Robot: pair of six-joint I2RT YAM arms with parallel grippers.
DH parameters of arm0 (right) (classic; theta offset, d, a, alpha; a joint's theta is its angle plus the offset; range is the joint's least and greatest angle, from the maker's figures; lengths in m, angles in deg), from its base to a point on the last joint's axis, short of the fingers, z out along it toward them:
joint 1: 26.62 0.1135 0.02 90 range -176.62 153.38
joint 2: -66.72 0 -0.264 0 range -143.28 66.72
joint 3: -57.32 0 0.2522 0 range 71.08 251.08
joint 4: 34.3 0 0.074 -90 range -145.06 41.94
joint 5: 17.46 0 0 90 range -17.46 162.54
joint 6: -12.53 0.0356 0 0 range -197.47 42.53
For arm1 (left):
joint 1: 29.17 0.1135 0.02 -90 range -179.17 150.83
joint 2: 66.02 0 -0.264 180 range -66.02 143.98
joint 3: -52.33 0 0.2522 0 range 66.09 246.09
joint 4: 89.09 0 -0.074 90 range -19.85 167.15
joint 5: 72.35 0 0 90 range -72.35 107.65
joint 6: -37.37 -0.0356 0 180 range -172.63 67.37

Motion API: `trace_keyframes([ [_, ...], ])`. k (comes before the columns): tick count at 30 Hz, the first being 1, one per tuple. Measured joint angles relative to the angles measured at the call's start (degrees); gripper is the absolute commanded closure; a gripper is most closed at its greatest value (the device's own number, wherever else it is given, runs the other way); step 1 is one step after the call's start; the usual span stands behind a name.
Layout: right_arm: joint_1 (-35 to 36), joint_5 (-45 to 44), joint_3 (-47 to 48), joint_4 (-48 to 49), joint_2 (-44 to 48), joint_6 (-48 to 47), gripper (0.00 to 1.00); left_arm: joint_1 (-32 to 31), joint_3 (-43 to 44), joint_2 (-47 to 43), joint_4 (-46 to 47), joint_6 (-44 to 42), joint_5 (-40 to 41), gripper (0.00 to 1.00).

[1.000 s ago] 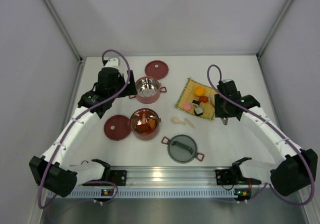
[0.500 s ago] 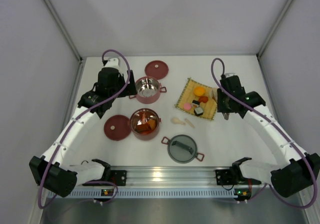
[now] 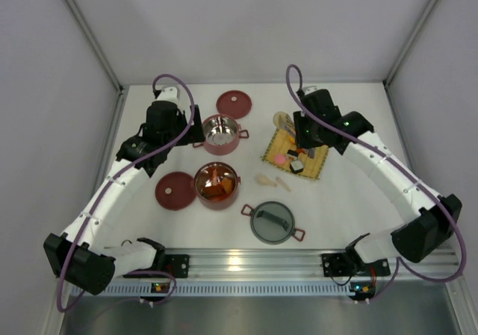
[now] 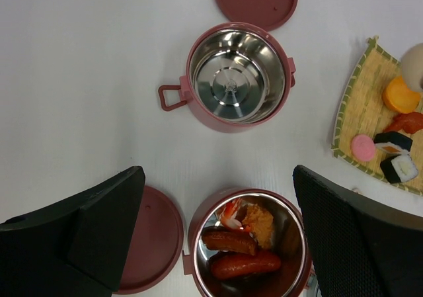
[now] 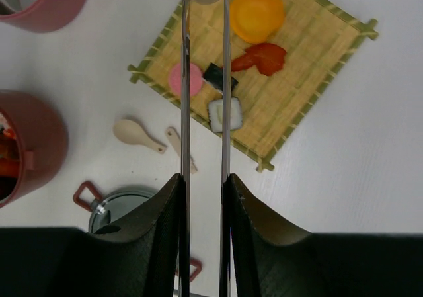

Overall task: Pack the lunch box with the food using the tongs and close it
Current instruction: Place the fake food in the packing box.

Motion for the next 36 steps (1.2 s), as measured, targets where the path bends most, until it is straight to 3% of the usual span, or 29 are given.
trace_keyframes([
  [9,12.68,0.61,19.89,0.57,-18.49,1.16,0.83,0.0,0.0,-0.28,-0.07,0.26,-2.27,0.01],
  [17,18.84,1.44,33.0,1.05,-32.89,2.71,0.82,0.0,-0.11,-5.35,-0.46,1.99,-2.29,0.01],
  [28,20.11,0.68,35.6,1.86,-40.41,4.98,0.79,0.0,-1.22,-8.5,-0.46,3.93,-1.7,0.01],
  [36,20.11,0.02,36.46,2.89,-42.64,5.14,0.66,0.0,-2.14,-8.61,-0.46,4.28,-1.66,0.01],
])
